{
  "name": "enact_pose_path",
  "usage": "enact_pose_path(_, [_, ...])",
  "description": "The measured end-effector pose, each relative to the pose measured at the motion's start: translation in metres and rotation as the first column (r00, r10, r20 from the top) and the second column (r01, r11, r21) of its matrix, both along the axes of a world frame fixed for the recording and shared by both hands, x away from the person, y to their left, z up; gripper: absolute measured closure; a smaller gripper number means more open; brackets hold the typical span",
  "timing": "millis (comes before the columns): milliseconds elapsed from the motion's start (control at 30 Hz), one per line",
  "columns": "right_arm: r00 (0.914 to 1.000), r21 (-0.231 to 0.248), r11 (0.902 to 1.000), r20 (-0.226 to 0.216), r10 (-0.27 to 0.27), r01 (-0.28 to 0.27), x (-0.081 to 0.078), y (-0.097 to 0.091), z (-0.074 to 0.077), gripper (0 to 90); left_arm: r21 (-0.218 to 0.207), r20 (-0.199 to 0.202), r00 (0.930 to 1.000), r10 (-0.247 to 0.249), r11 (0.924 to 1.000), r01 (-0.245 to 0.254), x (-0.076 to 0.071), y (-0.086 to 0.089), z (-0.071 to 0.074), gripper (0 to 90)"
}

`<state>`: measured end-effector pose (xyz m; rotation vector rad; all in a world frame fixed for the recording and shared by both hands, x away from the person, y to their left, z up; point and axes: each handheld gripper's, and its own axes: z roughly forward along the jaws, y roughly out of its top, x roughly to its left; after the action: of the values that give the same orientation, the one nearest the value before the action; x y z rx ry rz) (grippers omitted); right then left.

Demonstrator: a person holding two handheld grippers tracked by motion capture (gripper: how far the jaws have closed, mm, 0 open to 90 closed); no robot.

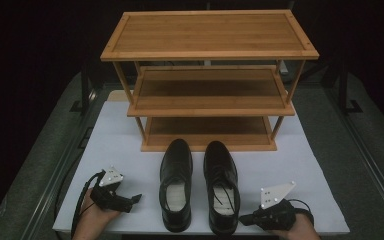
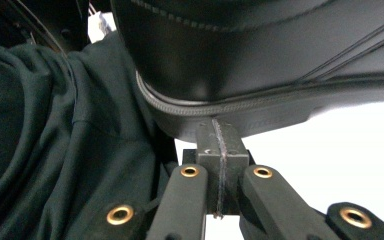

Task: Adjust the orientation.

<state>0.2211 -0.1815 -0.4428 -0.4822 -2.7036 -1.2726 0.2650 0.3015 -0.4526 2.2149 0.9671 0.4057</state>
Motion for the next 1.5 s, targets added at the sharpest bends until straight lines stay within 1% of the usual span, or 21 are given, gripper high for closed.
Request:
enact_pose_path(67, [0.9996,0.006,0.9997,0.014,-0.026,0.026,0.0,-0.003,0.004,89.9,0.0,-0.001,1.0,0.0,1.0,0.0,0.0,0.0,0.0,0.0])
enact_pose_path(133, [0.9974,0.015,0.9978,0.032,-0.065,0.064,0.002,-0.007,0.007,89.8,0.0,-0.001,1.0,0.0,1.0,0.0,0.0,0.0,0.0,0.0])
enact_pose_path(200, [0.9922,0.021,0.994,0.06,-0.109,0.108,0.007,-0.012,0.01,89.8,0.002,-0.001,1.0,0.0,1.0,0.0,0.0,0.0,0.0,0.0])
enact_pose_path(300, [0.9869,0.026,0.9902,0.083,-0.139,0.137,0.014,-0.014,0.014,89.8,0.001,0.0,1.0,0.0,1.0,0.0,0.0,0.0,0.0,0.0])
enact_pose_path(333, [0.9846,0.016,0.9884,0.086,-0.152,0.151,0.018,-0.012,0.015,89.9,0.002,0.0,1.0,0.0,1.0,0.0,0.0,0.0,0.0,0.0])
enact_pose_path(400, [0.9832,-0.006,0.9879,0.098,-0.154,0.155,0.023,-0.01,0.013,89.8,0.0,0.0,1.0,0.0,1.0,0.0,0.0,0.0,0.0,0.0])
enact_pose_path(433, [0.9812,-0.022,0.9858,0.102,-0.164,0.167,0.026,-0.007,0.011,89.8,0.001,0.0,1.0,0.0,1.0,0.0,0.0,0.0,0.0,0.0])
enact_pose_path(467, [0.9797,-0.028,0.9844,0.106,-0.17,0.174,0.028,-0.006,0.01,89.9,0.0,-0.001,1.0,0.0,1.0,0.0,0.0,0.0,0.0,0.0])
enact_pose_path(567, [0.9794,-0.052,0.9831,0.11,-0.169,0.176,0.038,0.0,0.006,89.9,0.0,0.0,1.0,0.0,1.0,0.0,0.0,0.0,0.0,0.0])
enact_pose_path(667, [0.9815,-0.052,0.9842,0.1,-0.164,0.169,0.044,0.004,0.003,89.9,0.0,0.0,1.0,0.0,1.0,0.0,0.0,0.0,0.0,0.0])
enact_pose_path(900, [0.9838,-0.031,0.9861,0.079,-0.161,0.163,0.048,0.005,0.001,90.0,0.002,0.0,1.0,0.0,1.0,0.0,0.0,0.0,0.0,0.0])
enact_pose_path(1133, [0.9801,-0.032,0.9832,0.091,-0.176,0.18,0.054,0.012,0.001,90.0,0.0,0.0,1.0,0.0,1.0,0.0,0.0,0.0,0.0,0.0])
enact_pose_path(1200, [0.9808,-0.03,0.9834,0.084,-0.176,0.179,0.053,0.014,0.001,90.0,0.0,0.0,1.0,0.0,1.0,0.0,0.0,0.0,0.0,0.0])
enact_pose_path(1367, [0.9845,-0.034,0.9876,0.091,-0.15,0.153,0.052,0.024,0.002,90.0,0.002,-0.001,1.0,0.0,1.0,0.0,0.0,0.0,0.0,0.0])
enact_pose_path(1500, [0.9835,-0.036,0.9867,0.094,-0.155,0.159,0.056,0.031,0.002,90.0,0.002,-0.001,1.0,0.0,1.0,0.0,0.0,0.0,0.0,0.0])
